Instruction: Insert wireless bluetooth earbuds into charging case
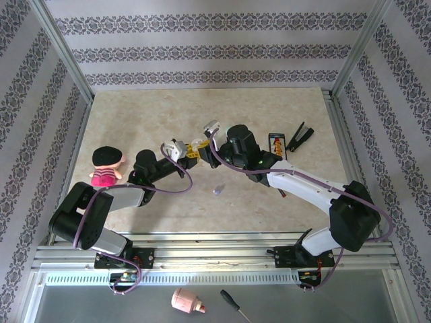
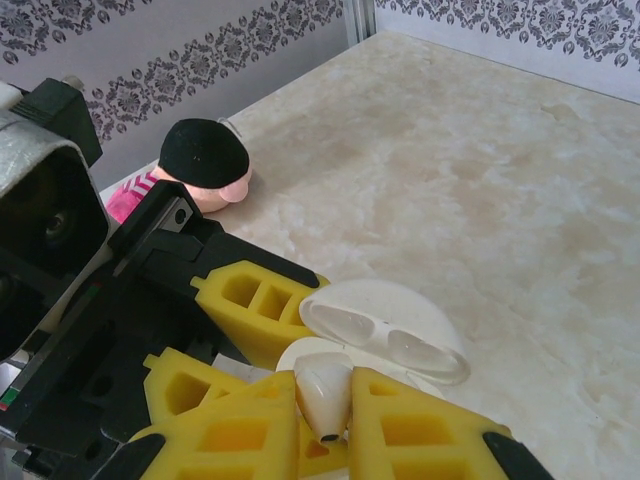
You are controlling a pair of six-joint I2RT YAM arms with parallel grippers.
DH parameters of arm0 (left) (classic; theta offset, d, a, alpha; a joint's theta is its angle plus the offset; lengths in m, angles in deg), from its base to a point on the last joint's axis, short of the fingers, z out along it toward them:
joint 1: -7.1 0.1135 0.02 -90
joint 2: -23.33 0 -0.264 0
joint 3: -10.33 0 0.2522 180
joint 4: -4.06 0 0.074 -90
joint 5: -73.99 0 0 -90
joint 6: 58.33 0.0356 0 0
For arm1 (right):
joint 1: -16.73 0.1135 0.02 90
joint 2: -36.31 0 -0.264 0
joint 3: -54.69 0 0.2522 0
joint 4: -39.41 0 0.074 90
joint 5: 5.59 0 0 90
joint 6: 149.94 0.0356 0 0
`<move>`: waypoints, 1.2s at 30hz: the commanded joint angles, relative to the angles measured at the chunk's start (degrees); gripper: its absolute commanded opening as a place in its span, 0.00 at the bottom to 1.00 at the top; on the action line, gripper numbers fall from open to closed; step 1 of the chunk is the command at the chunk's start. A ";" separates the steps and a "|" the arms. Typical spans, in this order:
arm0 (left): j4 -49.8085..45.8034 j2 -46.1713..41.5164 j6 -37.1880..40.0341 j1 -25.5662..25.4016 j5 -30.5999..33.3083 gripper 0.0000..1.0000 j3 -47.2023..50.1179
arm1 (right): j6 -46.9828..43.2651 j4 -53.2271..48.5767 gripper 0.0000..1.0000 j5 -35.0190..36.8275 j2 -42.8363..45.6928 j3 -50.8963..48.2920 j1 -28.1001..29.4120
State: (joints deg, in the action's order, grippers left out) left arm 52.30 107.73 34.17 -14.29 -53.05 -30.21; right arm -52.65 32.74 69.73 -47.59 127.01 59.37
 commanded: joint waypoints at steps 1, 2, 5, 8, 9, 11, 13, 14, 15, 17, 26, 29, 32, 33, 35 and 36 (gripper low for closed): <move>2.33 -0.90 -1.47 -0.50 0.61 0.00 -1.79 | -0.78 -1.82 0.16 -1.68 0.94 -0.98 0.67; 2.47 -0.97 -1.53 -0.50 0.61 0.00 -1.72 | -0.94 -1.85 0.16 -1.44 0.93 -1.05 0.61; 2.12 -1.23 -1.71 -0.50 0.82 0.00 -1.69 | -1.14 -2.34 0.16 0.62 1.17 -1.17 0.65; 1.90 -1.49 -1.88 -0.50 0.91 0.00 -1.55 | -1.11 -3.82 0.16 1.34 1.10 -0.61 0.18; 1.99 -1.44 -2.13 -0.52 0.76 0.00 -1.67 | -1.17 -4.29 0.19 0.90 0.72 -0.35 0.23; 2.20 -1.32 -2.55 -0.45 0.57 0.00 -1.79 | -0.72 -4.67 0.25 -0.47 0.23 -0.13 0.22; 2.46 -0.98 -2.72 -0.50 0.19 0.00 -2.11 | 0.09 -4.65 0.28 -1.18 0.26 0.41 0.26; 2.51 -0.82 -2.83 -0.56 0.12 0.00 -2.16 | 0.55 -4.63 0.29 -1.26 0.38 0.72 0.26; 2.64 -0.69 -3.08 -0.50 0.06 0.00 -2.19 | 0.91 -4.63 0.31 -1.30 0.65 0.92 0.19; 2.90 -0.44 -3.21 -0.50 0.03 0.00 -2.13 | 1.41 -4.58 0.35 -1.29 1.72 1.20 0.10; 3.92 0.65 -3.06 -0.43 0.18 0.00 -1.77 | 7.81 -0.83 0.55 -4.97 7.42 -2.29 -3.67; 4.10 0.77 -2.32 -0.37 -0.83 0.00 -1.68 | 11.03 -1.66 0.56 -4.78 7.07 -1.68 -5.05; 3.94 0.26 -0.19 -0.48 -2.58 0.00 -1.32 | 12.05 -4.87 0.53 -3.62 5.15 0.00 -6.22; 3.27 -0.04 0.31 -0.41 -2.43 0.00 -1.30 | 12.05 -5.57 0.52 -3.59 4.46 0.49 -6.41; 1.33 -0.87 0.92 -0.41 -2.30 0.00 -1.69 | 11.79 -6.40 0.51 -4.05 3.31 1.04 -6.51; 0.70 -1.20 0.80 -0.41 -2.09 0.00 -1.86 | 11.70 -6.45 0.51 -4.65 2.75 1.13 -6.43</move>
State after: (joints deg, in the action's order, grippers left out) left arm 52.76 107.97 33.36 -14.29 -53.77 -30.69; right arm -42.23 27.89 66.28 -43.42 126.36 52.94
